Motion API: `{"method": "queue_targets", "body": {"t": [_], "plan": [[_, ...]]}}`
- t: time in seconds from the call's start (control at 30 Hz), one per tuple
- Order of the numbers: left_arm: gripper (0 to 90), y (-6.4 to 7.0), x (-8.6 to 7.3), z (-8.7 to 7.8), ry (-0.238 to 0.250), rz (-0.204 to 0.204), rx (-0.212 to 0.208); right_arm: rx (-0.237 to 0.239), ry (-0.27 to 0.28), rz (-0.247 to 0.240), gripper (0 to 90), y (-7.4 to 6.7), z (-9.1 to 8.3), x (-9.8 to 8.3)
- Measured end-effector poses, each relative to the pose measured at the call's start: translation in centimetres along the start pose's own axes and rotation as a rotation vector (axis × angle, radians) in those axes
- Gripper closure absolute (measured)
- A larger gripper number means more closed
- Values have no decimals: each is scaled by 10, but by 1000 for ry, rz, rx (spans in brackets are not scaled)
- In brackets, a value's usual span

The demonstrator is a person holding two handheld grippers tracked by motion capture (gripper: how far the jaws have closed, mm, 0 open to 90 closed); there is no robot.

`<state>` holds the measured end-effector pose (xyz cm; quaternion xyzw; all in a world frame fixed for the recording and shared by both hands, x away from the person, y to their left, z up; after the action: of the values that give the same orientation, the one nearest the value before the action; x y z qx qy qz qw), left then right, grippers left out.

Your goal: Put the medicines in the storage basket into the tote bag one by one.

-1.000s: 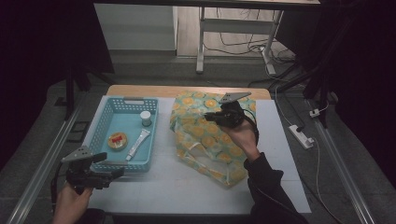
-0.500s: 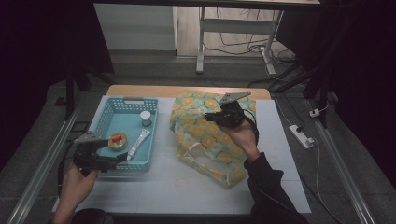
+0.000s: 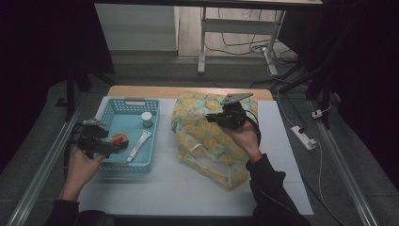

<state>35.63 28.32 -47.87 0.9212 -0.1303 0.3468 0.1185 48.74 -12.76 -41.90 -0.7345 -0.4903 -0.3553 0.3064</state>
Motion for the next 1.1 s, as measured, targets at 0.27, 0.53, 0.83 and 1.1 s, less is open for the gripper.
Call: {"method": "queue_targets", "body": {"t": [0.27,0.53,0.83,1.1], "plan": [[0,-11,19,19,-48,50,-29,1,-7,6,900,1,2,-2],[0,-21,26,45,-134,51,15,3,-5,1,900,2,1,-2],[0,-28,27,69,-242,44,48,5,-7,-1,900,2,2,-2],[0,-26,28,80,-312,83,134,7,-7,-3,900,2,1,-2]]}}
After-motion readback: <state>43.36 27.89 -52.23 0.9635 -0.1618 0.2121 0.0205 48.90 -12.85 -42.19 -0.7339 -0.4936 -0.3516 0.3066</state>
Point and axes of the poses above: each handheld gripper's, and its own axes: z roughly forward along the jaws, x roughly out of its top, y roughly to its right, the point moved 2 cm from there along z, roughly forward along the jaws, and after that the axes turned 7 degrees about x, right-handed, at the moved point
